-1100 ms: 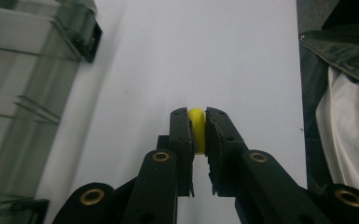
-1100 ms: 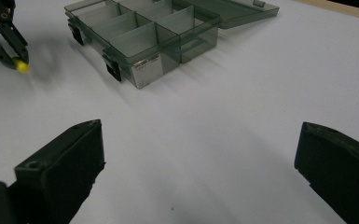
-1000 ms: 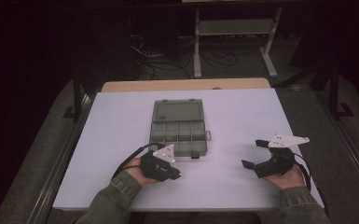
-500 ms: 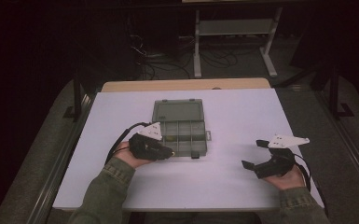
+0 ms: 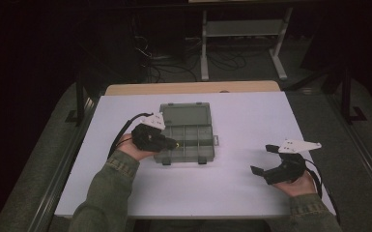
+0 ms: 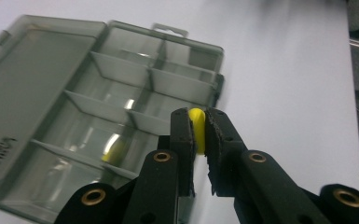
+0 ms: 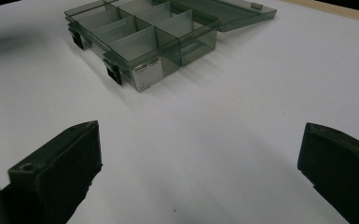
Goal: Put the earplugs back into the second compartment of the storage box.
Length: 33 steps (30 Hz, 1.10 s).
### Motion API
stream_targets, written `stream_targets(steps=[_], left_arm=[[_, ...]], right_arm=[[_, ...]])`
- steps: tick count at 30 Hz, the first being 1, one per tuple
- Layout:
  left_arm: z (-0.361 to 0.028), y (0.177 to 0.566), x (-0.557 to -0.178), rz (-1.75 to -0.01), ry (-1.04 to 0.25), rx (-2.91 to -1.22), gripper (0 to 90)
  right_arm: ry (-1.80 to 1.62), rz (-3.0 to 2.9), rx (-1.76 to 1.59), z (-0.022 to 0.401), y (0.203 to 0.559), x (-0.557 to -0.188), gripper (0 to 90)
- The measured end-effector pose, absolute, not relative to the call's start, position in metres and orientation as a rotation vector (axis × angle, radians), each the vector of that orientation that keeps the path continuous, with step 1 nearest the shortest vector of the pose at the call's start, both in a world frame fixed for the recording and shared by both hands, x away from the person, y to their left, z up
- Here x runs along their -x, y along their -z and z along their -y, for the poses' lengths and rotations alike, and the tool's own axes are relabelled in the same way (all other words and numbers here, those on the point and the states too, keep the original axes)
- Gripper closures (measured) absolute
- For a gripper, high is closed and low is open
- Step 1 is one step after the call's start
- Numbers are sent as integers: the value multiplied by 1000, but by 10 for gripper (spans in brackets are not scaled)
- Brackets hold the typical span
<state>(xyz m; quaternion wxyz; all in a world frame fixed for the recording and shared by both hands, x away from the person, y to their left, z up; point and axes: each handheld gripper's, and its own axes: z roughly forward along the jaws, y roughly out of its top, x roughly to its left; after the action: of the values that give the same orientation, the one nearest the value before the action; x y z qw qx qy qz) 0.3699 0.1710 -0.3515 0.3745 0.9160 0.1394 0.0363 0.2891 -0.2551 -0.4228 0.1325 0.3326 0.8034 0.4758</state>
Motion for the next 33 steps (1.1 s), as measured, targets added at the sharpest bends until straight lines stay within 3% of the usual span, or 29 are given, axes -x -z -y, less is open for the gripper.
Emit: stream_targets(steps=[20, 33], left_arm=[[-164, 343, -414, -469, -144, -2326, 819], [-157, 373, -437, -532, -151, -2373, 818]], right_arm=[[-1388, -2331, -970, 255, 423, -289, 0], [-1383, -2340, -974, 255, 425, -290, 0]])
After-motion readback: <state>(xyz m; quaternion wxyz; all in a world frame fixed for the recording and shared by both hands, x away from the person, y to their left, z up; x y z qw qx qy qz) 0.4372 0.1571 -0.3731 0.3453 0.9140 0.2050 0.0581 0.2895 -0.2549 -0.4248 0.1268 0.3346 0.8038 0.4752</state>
